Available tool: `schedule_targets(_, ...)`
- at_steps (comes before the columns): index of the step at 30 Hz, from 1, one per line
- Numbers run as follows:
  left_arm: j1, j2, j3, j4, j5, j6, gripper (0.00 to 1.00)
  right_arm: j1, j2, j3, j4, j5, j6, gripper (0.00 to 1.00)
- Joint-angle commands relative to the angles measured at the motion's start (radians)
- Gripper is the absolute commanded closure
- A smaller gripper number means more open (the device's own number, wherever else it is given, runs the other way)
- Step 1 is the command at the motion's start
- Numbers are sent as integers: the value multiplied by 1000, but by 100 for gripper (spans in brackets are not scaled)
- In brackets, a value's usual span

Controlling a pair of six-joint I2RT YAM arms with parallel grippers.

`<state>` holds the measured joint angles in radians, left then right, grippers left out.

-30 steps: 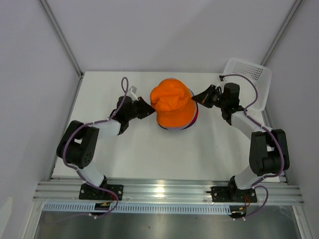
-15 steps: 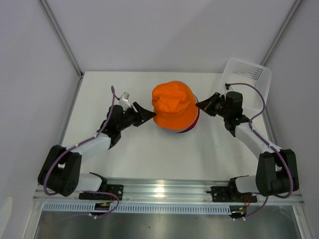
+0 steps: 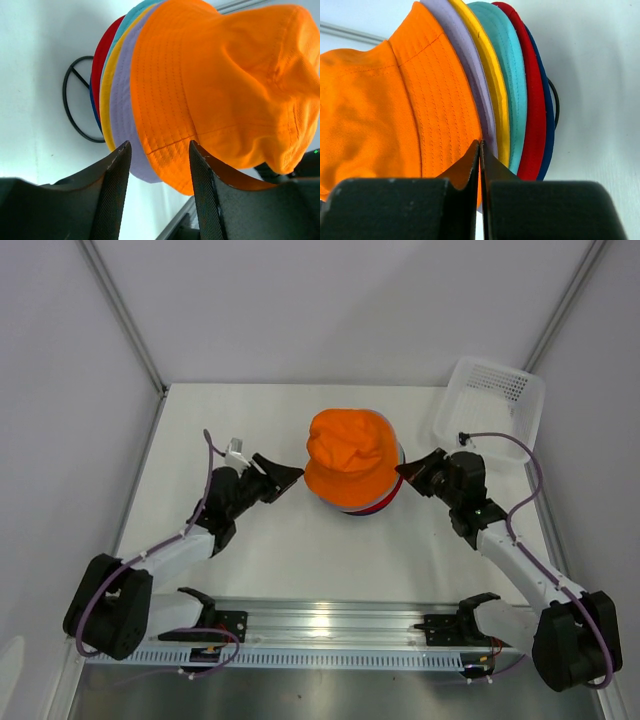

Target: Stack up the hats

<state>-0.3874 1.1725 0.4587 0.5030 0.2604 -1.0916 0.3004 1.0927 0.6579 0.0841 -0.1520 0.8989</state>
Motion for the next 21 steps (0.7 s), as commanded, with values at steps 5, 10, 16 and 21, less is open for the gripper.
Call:
schedule_targets(5,-31,167,-55,446,-20,-241,49,61,-95,-47,-67,123,64,100)
schedule_targets(10,-64,266,-28,586,-23,-294,50,75,-109,-52,-81,137,67,100)
schedule_targets(16,-77,381,-28,777,-32,-355,70,75,-100,-43,-116,135,66,100)
schedule_targets(21,-84,429,-23,781,-23,-349,99,52,-123,20,-190,152,11,98)
